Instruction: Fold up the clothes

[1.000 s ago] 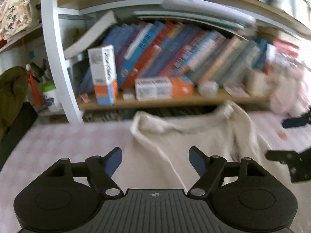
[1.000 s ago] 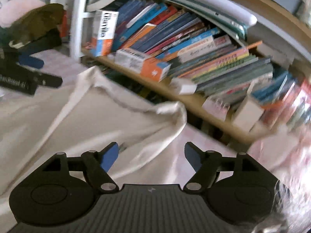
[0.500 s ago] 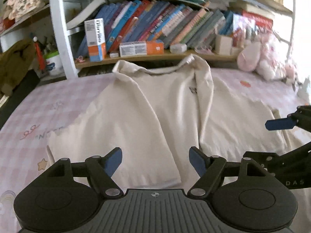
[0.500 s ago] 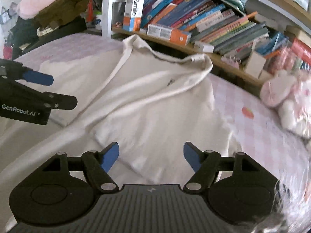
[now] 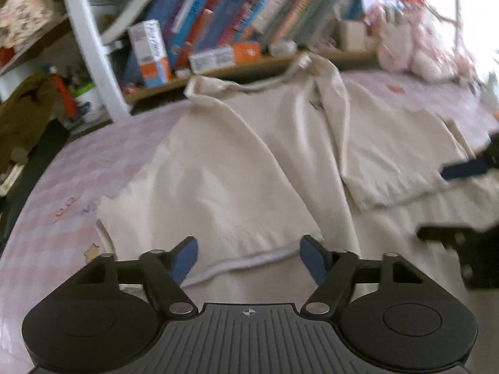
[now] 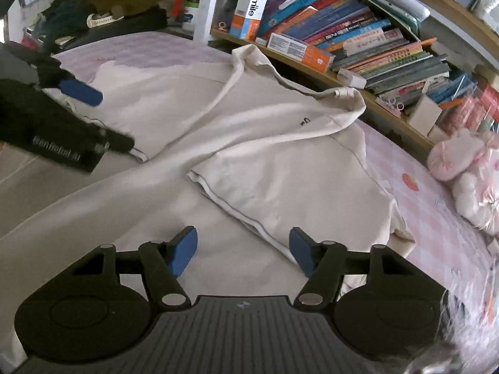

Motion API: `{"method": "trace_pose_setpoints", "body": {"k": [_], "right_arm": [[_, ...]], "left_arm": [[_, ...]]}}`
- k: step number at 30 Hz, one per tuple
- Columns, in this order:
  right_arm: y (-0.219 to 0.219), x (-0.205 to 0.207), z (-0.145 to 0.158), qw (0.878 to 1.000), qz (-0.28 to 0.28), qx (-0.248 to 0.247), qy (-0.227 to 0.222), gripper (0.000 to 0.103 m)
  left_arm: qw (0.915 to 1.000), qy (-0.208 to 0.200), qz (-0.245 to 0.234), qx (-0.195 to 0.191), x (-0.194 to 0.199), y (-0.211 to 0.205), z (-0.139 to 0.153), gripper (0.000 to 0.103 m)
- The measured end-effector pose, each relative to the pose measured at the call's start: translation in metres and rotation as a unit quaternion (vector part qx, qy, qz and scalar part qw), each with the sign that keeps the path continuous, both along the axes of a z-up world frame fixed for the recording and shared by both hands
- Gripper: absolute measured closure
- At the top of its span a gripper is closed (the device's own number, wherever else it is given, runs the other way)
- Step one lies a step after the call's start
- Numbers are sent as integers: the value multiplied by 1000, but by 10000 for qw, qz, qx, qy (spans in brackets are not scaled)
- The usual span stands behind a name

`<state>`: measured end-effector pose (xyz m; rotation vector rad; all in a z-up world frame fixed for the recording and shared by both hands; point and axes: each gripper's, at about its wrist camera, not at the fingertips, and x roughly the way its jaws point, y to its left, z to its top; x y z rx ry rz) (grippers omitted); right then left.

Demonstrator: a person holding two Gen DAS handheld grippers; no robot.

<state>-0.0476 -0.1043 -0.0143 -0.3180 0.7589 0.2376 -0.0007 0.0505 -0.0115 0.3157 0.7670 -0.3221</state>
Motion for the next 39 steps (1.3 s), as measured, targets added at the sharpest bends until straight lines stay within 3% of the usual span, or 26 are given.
{"method": "trace_pose_setpoints", "body": {"k": [8, 10, 12, 13, 14, 16, 18, 20, 23, 25, 29, 35, 39], "right_arm": [[1, 8, 2, 9994, -310, 58, 104, 47], [-1, 9, 2, 9990, -400, 138, 137, 47], [0, 9, 2, 9986, -468, 174, 154, 47], [0, 9, 2, 9985, -491, 179, 156, 47], [0, 8, 2, 9984, -509, 179, 152, 47], [0, 8, 2, 9981, -559, 210, 147, 47], [0, 8, 2, 9976, -624, 261, 160, 47], [0, 8, 3, 9970, -693, 291, 186, 47], [2, 10, 4, 9963, -775, 271, 236, 47], [4, 12, 5, 9958, -833, 262, 270, 47], [8, 14, 4, 9949, -946, 204, 296, 47], [14, 23, 6, 9911, -1220, 157, 501, 47], [25, 32, 7, 9891, -1316, 93, 655, 49]], "left_arm": [[9930, -333, -902, 681, -6, -33, -10, 43], [9931, -270, -966, 599, -1, -32, -10, 53], [9944, -129, -950, 438, 4, -26, -10, 78], [9948, -58, -939, 383, 6, -23, -9, 82], [9957, 43, -880, 292, 9, -17, -8, 94], [9973, 252, -684, -16, 19, -2, -3, 95], [9962, 429, -502, -573, 34, 22, 9, 96], [9939, 384, -183, -1022, 56, 52, 26, 96], [9851, 154, 684, -1573, 105, 115, 52, 96], [9801, -81, 1215, -1567, 137, 157, 62, 96], [9727, -356, 2093, -934, 198, 223, 65, 96], [9717, -282, 2316, -383, 247, 249, 51, 96], [9704, -246, 2369, -395, 265, 250, 40, 96]]}}
